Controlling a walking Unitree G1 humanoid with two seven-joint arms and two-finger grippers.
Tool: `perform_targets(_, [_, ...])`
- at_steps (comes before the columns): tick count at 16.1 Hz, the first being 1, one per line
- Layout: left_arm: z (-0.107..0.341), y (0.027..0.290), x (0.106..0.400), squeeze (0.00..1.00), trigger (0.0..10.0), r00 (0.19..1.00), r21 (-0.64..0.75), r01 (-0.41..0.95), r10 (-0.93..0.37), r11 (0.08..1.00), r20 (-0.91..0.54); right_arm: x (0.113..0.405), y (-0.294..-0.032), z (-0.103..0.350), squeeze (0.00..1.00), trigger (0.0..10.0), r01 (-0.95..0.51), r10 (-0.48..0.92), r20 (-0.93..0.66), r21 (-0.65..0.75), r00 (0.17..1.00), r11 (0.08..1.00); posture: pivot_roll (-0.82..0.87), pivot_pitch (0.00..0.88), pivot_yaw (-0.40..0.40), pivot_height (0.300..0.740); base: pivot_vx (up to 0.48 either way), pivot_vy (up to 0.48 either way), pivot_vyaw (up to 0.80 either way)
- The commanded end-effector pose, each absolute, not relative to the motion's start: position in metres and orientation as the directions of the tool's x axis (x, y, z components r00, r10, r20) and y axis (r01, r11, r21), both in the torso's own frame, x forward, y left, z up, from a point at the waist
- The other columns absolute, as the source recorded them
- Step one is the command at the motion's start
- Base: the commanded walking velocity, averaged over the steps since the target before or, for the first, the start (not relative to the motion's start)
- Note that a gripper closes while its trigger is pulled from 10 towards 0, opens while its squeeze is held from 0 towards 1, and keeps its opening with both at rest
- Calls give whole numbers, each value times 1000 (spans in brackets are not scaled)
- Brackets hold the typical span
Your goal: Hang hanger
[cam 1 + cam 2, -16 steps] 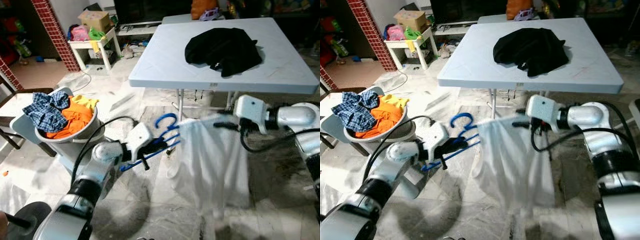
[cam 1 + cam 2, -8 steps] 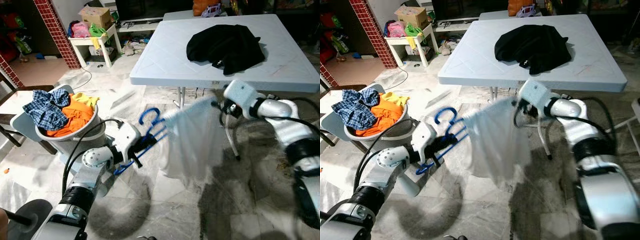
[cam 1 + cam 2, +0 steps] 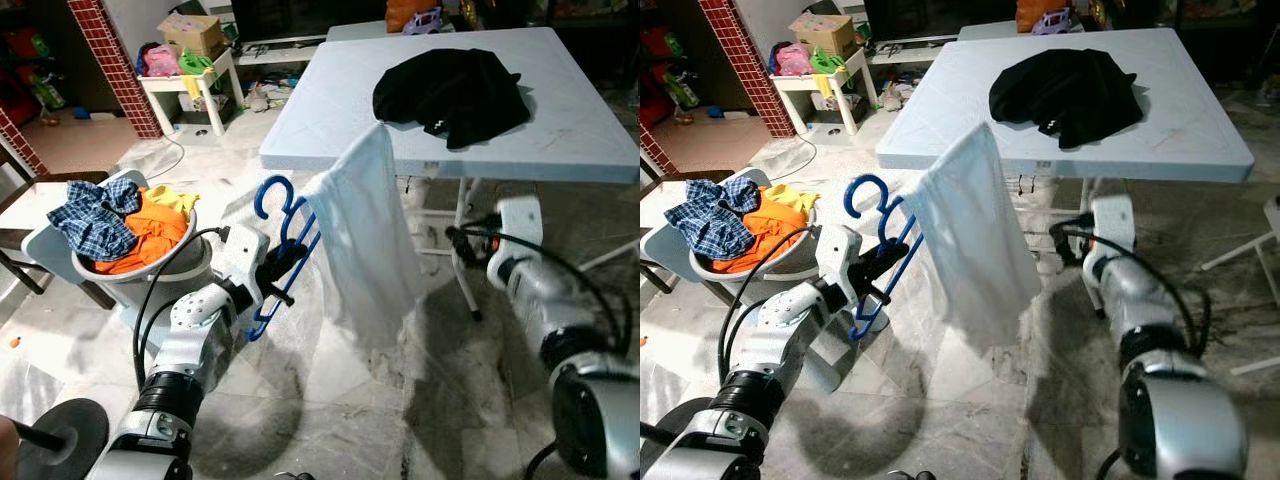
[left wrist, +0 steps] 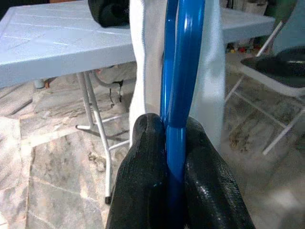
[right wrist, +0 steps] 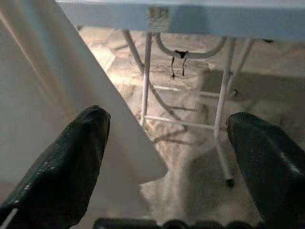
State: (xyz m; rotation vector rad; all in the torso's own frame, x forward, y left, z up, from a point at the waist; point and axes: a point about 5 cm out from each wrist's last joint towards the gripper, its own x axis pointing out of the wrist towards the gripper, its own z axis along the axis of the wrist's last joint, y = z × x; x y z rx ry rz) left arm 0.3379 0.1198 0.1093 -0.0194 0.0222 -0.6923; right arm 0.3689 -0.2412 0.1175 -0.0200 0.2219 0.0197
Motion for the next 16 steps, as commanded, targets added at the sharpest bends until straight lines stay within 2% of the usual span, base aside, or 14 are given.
perform_targets(1, [120,120,340,0,0,768,-21,641,-640,768,18,369,-241,123,0,10000,4,-1,-170,19,986,1000,-114,0,133,740,0,0,0])
perform_targets(5, [117,107,341,0,0,742,-123,664,-671,737,-15,351,-243,113,0,10000,-54,52,-118,-19,992,998,-140,0,139,740,0,0,0])
perform_targets(6, [115,98,339,0,0,696,-164,704,-717,691,-32,341,-239,112,0,10000,-130,119,-91,-130,989,983,-154,0,144,740,0,0,0])
perform_targets(7, [114,94,336,0,0,657,-161,739,-753,654,-45,336,-236,113,0,10000,-192,182,-74,-161,981,968,-164,0,148,740,0,0,0])
perform_targets(8, [114,92,334,0,0,622,-162,766,-781,622,-59,332,-234,118,1000,10000,-268,262,-65,-118,963,956,-171,0,151,740,0,0,0])
perform_targets(9, [114,92,336,0,0,604,-160,777,-793,609,-82,326,-235,125,1000,10000,-311,306,-55,-201,950,929,-178,0,153,740,0,0,0])
perform_targets(10, [115,93,338,0,0,615,-159,768,-784,620,-86,325,-237,128,1000,10000,-296,293,-48,-229,955,927,-183,0,155,740,0,0,0])
perform_targets(11, [115,94,340,0,0,631,-176,752,-771,635,-83,323,-236,130,1000,10000,-267,264,-42,-197,963,943,-184,0,153,740,0,0,0])
perform_targets(14, [113,91,337,0,0,626,-203,753,-776,626,-76,319,-221,129,1000,10000,-321,320,-36,-164,947,933,-182,0,152,740,0,0,0])
perform_targets(16, [108,85,331,0,0,594,-229,770,-800,595,-83,310,-202,123,1000,10000,-440,431,-90,-166,898,882,-177,0,151,740,0,0,0])
